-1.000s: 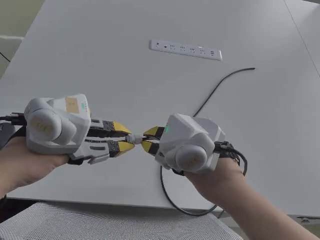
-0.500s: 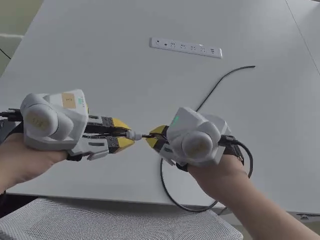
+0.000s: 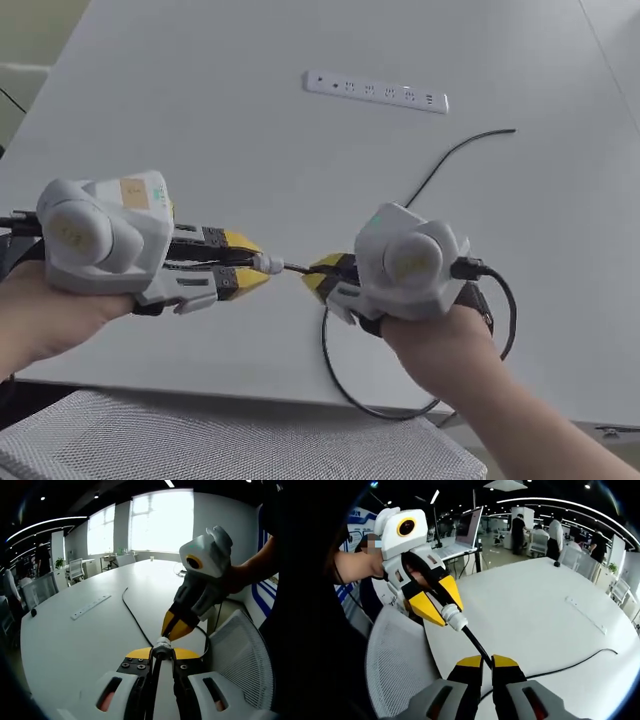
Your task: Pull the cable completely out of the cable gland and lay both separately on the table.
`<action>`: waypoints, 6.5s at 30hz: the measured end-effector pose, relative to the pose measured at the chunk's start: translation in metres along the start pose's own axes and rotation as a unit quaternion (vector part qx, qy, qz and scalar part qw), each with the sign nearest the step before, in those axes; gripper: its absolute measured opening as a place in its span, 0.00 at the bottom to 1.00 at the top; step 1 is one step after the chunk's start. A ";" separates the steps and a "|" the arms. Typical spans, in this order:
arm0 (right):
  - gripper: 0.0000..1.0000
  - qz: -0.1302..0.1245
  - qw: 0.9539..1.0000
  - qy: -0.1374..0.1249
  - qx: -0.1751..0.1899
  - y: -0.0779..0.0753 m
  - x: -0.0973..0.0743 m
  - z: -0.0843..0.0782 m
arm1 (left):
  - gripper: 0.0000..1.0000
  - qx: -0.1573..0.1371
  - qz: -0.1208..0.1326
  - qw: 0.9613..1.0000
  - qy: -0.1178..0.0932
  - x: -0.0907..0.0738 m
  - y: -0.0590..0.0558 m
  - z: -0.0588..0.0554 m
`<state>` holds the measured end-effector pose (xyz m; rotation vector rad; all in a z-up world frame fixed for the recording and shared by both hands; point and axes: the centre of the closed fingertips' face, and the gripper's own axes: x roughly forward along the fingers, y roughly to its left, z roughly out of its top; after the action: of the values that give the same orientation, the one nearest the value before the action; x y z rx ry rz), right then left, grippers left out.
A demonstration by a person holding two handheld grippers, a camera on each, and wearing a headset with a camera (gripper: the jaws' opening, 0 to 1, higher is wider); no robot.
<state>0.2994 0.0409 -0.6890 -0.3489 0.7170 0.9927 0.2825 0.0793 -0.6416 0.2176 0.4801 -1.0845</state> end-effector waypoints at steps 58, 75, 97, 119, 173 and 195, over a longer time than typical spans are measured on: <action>0.17 0.024 0.975 -0.017 -0.221 0.033 0.006 0.027 | 0.15 0.001 -0.012 1.000 0.007 0.000 -0.005 -0.007; 0.00 0.023 0.978 -0.010 -0.206 0.034 0.005 0.025 | 0.15 0.000 -0.010 1.000 -0.003 -0.008 -0.006 -0.005; 0.00 0.007 0.992 0.019 -0.121 0.029 0.006 -0.001 | 0.15 0.007 -0.024 1.000 -0.015 -0.024 -0.011 -0.009; 0.00 -0.027 0.997 0.037 -0.069 0.013 -0.002 -0.029 | 0.15 0.008 -0.034 0.999 -0.026 -0.029 -0.007 -0.011; 0.00 0.041 0.986 0.068 -0.147 0.003 0.144 0.066 | 0.16 -0.072 0.028 0.997 0.003 -0.019 0.038 -0.159; 0.00 0.080 0.972 0.130 -0.181 0.022 0.200 0.027 | 0.16 -0.106 0.068 0.991 0.038 -0.012 0.055 -0.190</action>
<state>0.3601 0.1952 -0.8057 -0.7592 0.8083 1.2471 0.2757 0.1897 -0.8062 0.1018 0.6355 -0.8876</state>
